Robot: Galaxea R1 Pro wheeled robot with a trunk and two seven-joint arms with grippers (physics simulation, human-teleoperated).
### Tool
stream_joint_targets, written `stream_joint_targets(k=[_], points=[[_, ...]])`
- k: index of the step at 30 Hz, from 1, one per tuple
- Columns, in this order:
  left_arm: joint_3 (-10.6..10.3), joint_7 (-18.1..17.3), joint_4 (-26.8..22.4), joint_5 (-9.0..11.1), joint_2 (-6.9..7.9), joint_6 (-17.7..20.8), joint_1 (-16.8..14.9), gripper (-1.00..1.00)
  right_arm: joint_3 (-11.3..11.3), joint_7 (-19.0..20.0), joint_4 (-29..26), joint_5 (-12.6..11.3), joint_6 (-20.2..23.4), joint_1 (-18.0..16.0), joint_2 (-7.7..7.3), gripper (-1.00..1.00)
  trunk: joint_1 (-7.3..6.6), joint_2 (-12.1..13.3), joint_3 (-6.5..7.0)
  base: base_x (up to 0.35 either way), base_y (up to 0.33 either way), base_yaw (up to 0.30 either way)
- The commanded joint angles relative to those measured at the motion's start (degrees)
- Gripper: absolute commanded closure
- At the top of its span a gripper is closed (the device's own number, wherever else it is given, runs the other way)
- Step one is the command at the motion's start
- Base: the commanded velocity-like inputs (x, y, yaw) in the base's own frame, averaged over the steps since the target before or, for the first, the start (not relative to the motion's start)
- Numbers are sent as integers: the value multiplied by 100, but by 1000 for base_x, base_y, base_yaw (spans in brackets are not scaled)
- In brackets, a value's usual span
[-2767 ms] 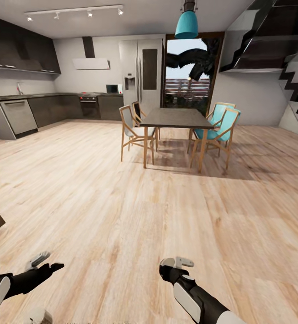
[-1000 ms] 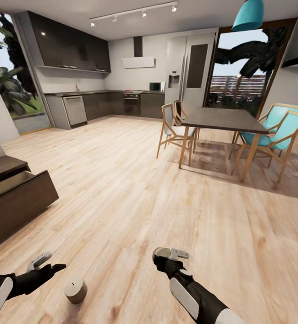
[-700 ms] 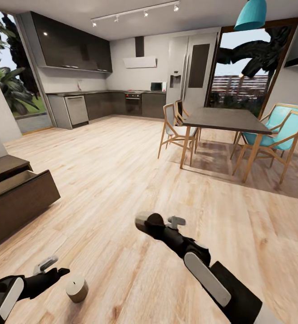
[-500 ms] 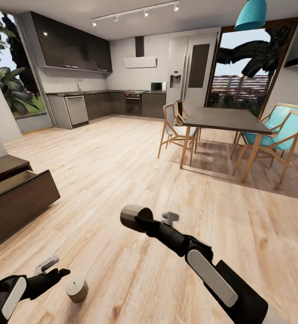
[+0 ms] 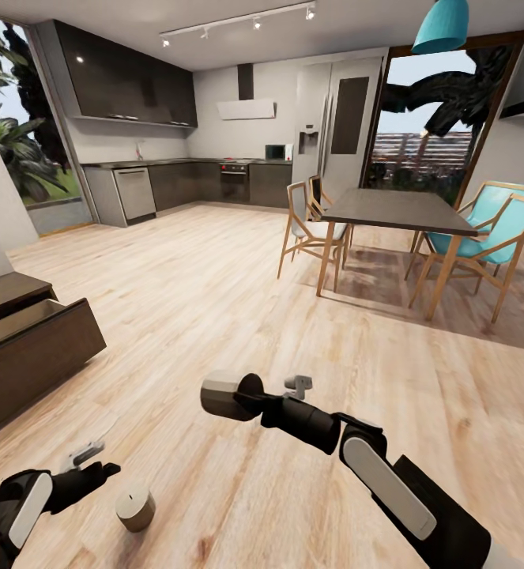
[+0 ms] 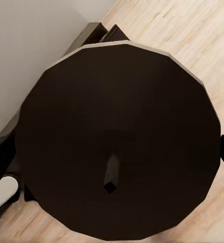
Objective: Place each of the two pumpkins and all three candles from the living room inside a cabinet in the living room (use any cabinet), then make sure every cabinet is closed, and position the cauldron so it is next to a table in the living room.
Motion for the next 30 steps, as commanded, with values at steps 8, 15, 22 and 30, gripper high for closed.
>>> stream_joint_targets(k=[8, 15, 22, 30], points=[[-84, 346, 170, 23, -10, 410, -473, -100, 10, -23, -13, -226, -170, -5, -272, 100, -1, -2, -5, 0, 0, 0], [-165, 608, 1161, -6, -228, 597, -897, -100, 10, -28, -13, -281, -176, -5, -309, 100, -1, -2, -5, 0, 0, 0], [-301, 710, 1403, -19, -316, 560, -989, -100, 10, -24, -13, -283, -178, -5, -320, 100, -1, -2, -5, 0, 0, 0], [-440, 707, 1405, -12, -287, 433, -992, -100, 10, -30, -10, -283, -184, -5, -317, 100, -1, -2, -5, 87, 0, 0]])
